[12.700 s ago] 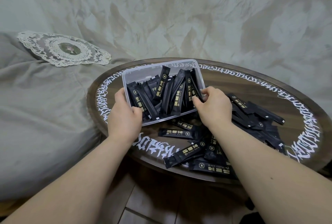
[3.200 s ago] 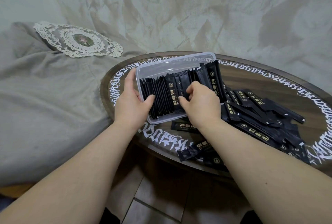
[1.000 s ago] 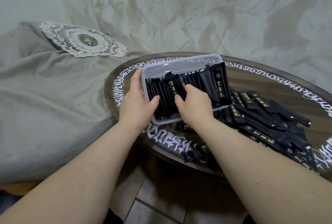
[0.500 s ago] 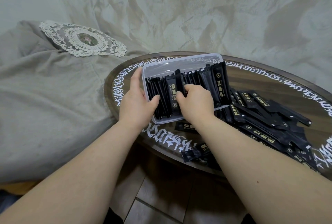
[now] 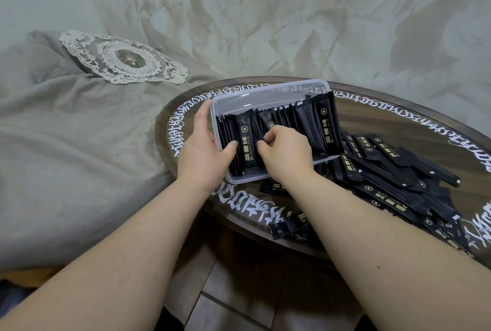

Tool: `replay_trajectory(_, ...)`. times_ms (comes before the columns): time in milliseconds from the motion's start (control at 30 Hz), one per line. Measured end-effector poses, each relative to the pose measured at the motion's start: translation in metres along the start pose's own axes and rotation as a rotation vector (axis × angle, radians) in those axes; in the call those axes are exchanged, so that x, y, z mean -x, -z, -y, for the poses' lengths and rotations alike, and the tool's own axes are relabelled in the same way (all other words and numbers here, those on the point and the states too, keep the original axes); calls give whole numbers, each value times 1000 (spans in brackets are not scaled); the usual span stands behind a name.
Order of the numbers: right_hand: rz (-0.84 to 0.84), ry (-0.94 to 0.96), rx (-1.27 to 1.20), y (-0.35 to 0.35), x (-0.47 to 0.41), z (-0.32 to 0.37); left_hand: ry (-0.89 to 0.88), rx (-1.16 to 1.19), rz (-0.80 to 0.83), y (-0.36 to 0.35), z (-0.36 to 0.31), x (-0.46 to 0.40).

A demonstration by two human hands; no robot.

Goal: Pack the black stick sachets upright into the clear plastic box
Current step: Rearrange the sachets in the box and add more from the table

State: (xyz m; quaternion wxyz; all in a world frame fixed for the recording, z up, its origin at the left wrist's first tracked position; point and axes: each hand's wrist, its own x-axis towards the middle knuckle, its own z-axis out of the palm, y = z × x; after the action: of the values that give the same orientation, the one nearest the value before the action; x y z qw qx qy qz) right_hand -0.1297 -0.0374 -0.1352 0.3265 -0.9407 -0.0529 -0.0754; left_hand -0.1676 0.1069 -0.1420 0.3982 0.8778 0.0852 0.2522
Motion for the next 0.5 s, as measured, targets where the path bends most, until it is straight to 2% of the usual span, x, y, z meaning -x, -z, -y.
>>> replay_trajectory(67, -7, -4, -17, 0, 0, 1, -2, -3, 0, 0, 0, 0)
replay_trajectory(233, 107, 73, -80, 1, 4, 7, 7, -10, 1, 0, 0, 1)
replay_trajectory(500, 154, 84, -131, 2, 2, 7, 18, -23, 5, 0, 1, 0)
